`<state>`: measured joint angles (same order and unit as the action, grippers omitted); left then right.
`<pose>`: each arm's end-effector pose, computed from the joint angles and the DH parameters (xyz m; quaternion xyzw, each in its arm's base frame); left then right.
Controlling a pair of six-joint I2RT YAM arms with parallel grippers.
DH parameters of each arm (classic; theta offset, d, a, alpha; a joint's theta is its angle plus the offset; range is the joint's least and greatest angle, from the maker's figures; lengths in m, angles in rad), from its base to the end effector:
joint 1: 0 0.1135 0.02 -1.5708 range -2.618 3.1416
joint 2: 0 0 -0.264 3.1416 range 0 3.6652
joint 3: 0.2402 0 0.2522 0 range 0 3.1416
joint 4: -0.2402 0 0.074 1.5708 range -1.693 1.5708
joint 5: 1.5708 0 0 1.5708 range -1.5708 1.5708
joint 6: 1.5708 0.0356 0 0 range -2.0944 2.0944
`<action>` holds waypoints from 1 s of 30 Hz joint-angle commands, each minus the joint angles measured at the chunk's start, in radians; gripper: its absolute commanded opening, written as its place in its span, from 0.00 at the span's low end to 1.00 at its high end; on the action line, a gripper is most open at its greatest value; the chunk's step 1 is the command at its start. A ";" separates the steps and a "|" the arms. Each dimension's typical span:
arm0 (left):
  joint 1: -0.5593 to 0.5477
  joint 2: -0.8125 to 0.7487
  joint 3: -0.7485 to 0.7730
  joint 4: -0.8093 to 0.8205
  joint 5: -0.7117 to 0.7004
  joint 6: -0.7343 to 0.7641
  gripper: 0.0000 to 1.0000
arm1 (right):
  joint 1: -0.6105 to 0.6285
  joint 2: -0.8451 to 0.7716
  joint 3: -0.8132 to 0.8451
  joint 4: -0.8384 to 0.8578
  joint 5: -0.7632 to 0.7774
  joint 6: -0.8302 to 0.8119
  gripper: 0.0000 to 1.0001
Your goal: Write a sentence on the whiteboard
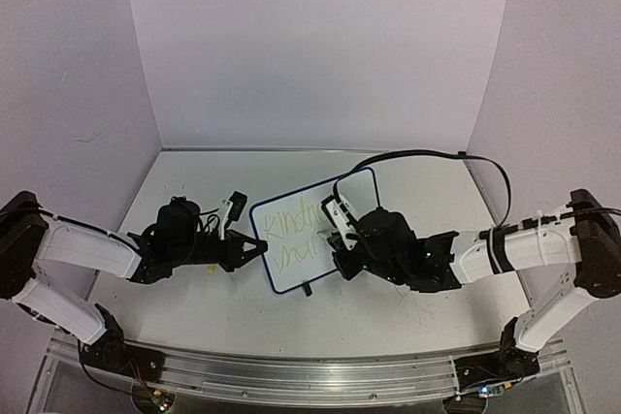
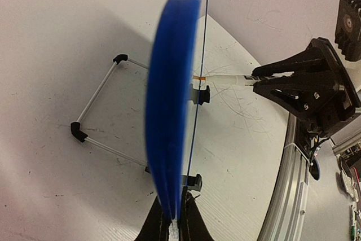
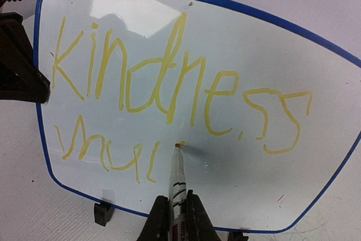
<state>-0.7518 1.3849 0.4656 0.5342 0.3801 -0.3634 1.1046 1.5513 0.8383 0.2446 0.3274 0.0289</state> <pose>0.1858 -0.1918 0.1743 0.2607 0.7787 -0.4233 0.3827 0.1610 0.2945 0.2140 -0.3573 0.7656 0.1603 0.5105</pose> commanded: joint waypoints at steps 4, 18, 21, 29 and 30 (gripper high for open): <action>0.004 -0.004 0.011 -0.074 -0.057 0.043 0.00 | -0.003 0.002 0.004 -0.007 -0.009 0.034 0.00; 0.003 0.002 0.014 -0.076 -0.057 0.043 0.00 | 0.001 0.001 -0.051 -0.018 -0.037 0.071 0.00; 0.003 0.001 0.013 -0.075 -0.056 0.042 0.00 | 0.002 0.004 -0.057 -0.019 -0.040 0.076 0.00; 0.004 0.000 0.010 -0.075 -0.057 0.041 0.00 | 0.005 0.013 -0.073 -0.019 -0.047 0.088 0.00; 0.004 0.000 0.010 -0.075 -0.056 0.041 0.00 | 0.005 0.013 -0.073 -0.020 -0.041 0.089 0.00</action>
<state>-0.7521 1.3849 0.4656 0.5339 0.3809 -0.3630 1.1050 1.5521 0.7755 0.2185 0.2786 0.0981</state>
